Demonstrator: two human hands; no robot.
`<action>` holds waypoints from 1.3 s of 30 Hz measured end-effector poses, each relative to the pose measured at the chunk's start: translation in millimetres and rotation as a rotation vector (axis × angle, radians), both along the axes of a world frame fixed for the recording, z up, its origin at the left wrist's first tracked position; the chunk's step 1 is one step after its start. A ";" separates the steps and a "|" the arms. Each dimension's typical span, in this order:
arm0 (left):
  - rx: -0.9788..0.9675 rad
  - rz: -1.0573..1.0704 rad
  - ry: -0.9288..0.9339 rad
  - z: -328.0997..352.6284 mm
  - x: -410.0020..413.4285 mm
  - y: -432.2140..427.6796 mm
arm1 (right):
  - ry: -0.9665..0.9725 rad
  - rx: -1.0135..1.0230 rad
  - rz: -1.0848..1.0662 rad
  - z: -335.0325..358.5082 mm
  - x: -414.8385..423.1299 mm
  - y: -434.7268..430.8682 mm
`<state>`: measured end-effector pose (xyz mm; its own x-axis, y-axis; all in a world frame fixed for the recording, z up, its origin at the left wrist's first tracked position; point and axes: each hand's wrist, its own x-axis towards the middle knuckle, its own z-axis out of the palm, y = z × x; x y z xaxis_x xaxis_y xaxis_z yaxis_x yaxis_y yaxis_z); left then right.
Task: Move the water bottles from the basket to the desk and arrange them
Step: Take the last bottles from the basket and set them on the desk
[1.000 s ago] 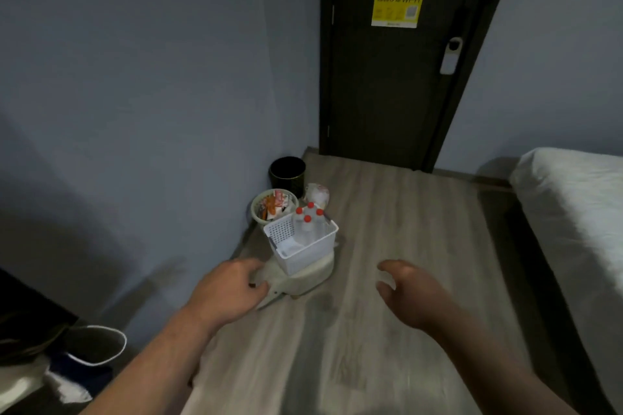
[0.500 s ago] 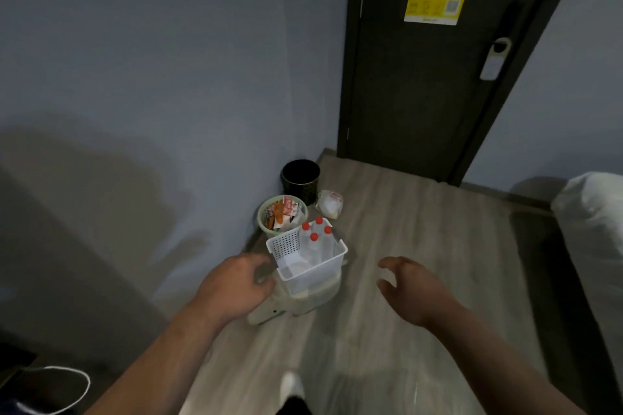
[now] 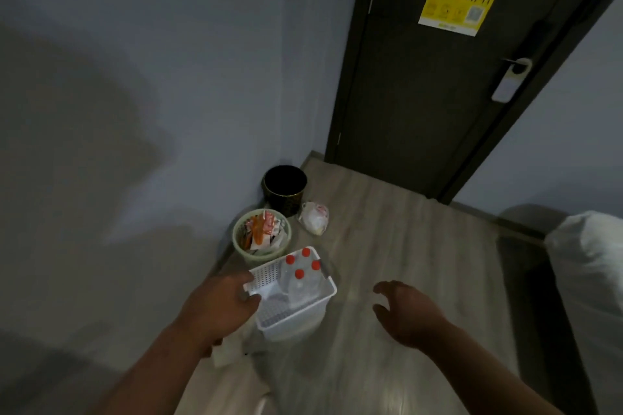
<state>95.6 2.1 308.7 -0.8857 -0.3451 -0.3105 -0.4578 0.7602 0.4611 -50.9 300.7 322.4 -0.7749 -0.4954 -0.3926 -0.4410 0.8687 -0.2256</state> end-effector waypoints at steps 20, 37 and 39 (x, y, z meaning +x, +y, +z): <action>0.113 0.107 -0.223 -117.3 -141.6 -15.8 | -0.194 0.147 0.179 -127.1 -186.0 -67.2; 0.325 0.283 0.031 -417.7 -232.4 7.2 | -0.333 -0.239 0.187 -440.8 -243.1 -139.4; 0.305 0.262 0.114 -442.3 -235.9 10.8 | -0.326 -0.287 0.191 -463.4 -243.4 -142.3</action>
